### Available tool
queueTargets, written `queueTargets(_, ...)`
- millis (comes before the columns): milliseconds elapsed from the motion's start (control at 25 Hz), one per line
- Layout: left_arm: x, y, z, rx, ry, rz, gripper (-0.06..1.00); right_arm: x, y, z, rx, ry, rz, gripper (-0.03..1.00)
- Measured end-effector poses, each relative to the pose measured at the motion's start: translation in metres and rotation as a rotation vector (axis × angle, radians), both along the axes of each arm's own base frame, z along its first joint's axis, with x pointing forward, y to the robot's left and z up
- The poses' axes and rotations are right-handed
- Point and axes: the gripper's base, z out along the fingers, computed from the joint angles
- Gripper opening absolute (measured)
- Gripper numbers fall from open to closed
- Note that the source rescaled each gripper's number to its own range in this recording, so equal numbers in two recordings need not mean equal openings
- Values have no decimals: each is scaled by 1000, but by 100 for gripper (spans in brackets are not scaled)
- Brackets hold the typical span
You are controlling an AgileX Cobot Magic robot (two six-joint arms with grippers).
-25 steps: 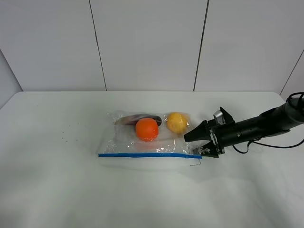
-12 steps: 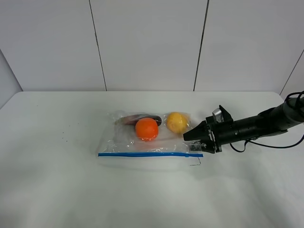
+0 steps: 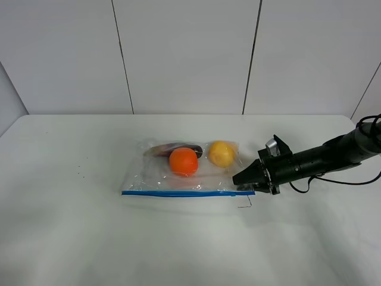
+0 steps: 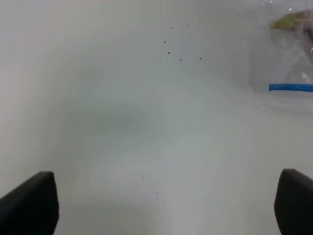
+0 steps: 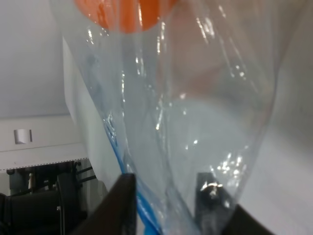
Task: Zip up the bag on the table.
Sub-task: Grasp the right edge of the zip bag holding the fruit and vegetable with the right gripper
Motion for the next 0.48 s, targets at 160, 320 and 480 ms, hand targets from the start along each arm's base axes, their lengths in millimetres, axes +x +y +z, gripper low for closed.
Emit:
queueTargets(160, 0, 0, 0, 0, 0, 0, 98, 0, 0, 0, 0, 2, -1, 26)
queueTargets(320, 0, 0, 0, 0, 0, 0, 98, 0, 0, 0, 0, 3, -1, 25)
queueTargets(480, 0, 0, 0, 0, 0, 0, 98, 0, 0, 0, 0, 5, -2, 16)
